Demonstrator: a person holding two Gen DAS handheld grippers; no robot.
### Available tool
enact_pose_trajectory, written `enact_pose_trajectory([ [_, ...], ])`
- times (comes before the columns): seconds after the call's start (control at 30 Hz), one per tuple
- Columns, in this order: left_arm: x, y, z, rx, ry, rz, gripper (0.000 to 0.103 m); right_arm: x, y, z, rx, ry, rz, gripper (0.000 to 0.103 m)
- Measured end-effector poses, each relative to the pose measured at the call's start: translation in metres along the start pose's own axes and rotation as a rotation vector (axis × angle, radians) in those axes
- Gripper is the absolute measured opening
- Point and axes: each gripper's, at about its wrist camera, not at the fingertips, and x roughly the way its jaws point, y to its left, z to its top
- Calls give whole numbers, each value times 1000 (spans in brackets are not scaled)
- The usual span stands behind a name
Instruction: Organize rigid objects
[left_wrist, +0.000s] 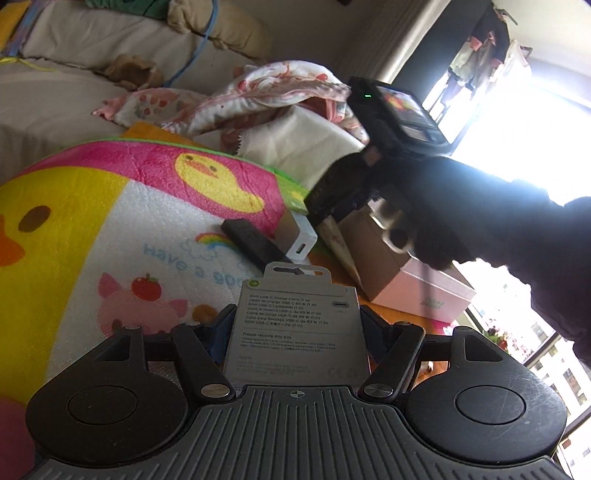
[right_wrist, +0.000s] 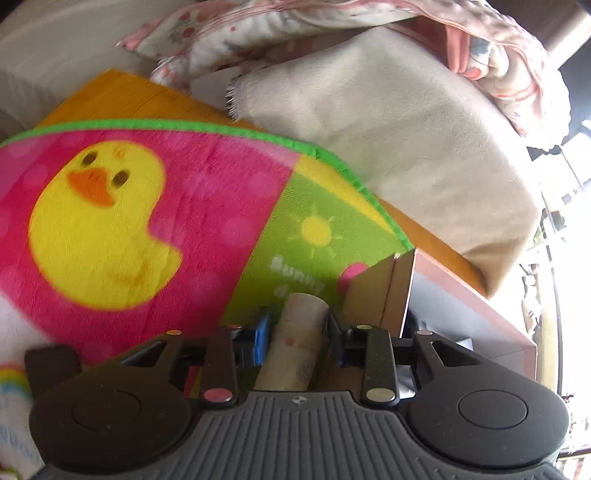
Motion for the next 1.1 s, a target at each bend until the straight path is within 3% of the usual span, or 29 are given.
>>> enact_pose_trajectory([
  [0.17,1,0,0,-3,3,0,74,-36,2,-45,-58,4,161,29],
  [0.37,1,0,0,-1,4,4,74,-82,16,-102,-261,14,302,27],
  [0.43,1,0,0,1,5,6,74,-97,8,-104,-221,-40,348,30],
  [0.53,2,0,0,2,6,8,74,-103,-10,-91,-42,-125,405,47],
  [0.63,2,0,0,-1,5,6,74,-85,-15,-69,130,-146,434,49],
  [0.73,1,0,-1,-5,5,4,74,-56,-4,-49,196,-117,425,49],
  [0.77,1,0,-1,-6,4,3,74,-48,1,-46,202,-96,416,46],
  [0.8,1,1,-1,-6,4,3,74,-44,4,-45,199,-80,418,30],
  [0.83,1,1,-1,-6,3,3,74,-42,3,-47,193,-67,431,22],
  [0.97,1,0,0,-1,3,7,74,-76,-13,-79,157,-141,457,20],
  [1.1,2,-2,0,11,8,17,74,-113,-49,-143,160,-235,416,20],
])
